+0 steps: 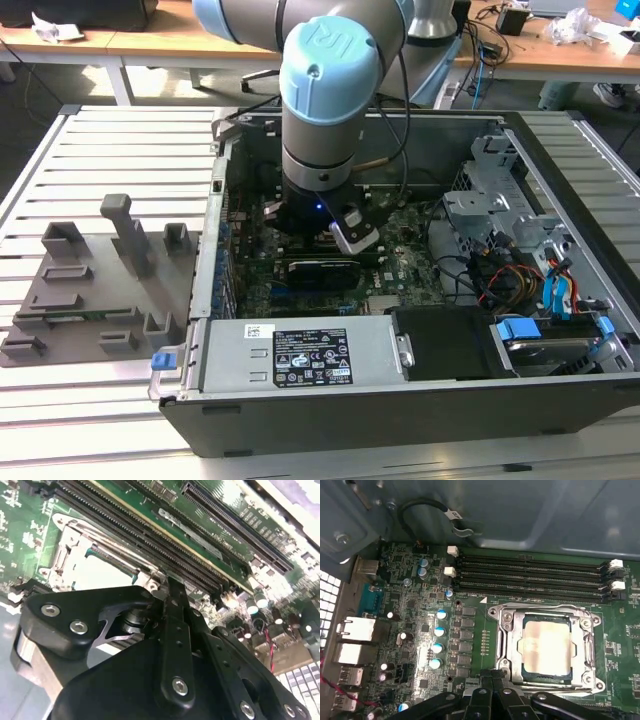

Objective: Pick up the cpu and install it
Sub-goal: 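Install the second cpu locking lever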

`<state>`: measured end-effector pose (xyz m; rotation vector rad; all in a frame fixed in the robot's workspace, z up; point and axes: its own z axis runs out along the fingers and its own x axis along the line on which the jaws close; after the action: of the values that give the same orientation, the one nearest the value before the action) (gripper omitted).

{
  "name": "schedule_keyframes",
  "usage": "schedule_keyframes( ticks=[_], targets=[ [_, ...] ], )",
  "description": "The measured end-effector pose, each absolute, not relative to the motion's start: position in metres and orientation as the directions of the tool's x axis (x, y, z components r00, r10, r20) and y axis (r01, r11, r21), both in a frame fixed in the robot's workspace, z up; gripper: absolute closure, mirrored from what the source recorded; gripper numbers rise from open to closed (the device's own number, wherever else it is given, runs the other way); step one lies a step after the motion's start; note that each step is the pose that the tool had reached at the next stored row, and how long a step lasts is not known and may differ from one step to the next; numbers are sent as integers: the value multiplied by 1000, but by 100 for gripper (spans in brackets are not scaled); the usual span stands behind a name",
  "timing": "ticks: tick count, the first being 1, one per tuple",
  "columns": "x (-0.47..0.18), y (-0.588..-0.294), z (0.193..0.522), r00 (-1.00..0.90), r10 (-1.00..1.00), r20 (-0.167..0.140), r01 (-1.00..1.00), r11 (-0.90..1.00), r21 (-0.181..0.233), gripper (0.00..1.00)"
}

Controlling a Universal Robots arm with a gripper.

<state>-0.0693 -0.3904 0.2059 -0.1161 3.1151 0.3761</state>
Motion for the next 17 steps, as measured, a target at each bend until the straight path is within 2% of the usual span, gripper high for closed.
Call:
schedule_keyframes(
  ticks=[4, 8, 17],
  targets=[
    [-66, -388, 215, -997, -73, -10, -73, 970, 230, 89],
    [-60, -382, 216, -997, -73, -6, -73, 977, 202, 89],
    [-28, -364, 216, -997, -71, 36, -69, 996, 60, 89]
  ],
)
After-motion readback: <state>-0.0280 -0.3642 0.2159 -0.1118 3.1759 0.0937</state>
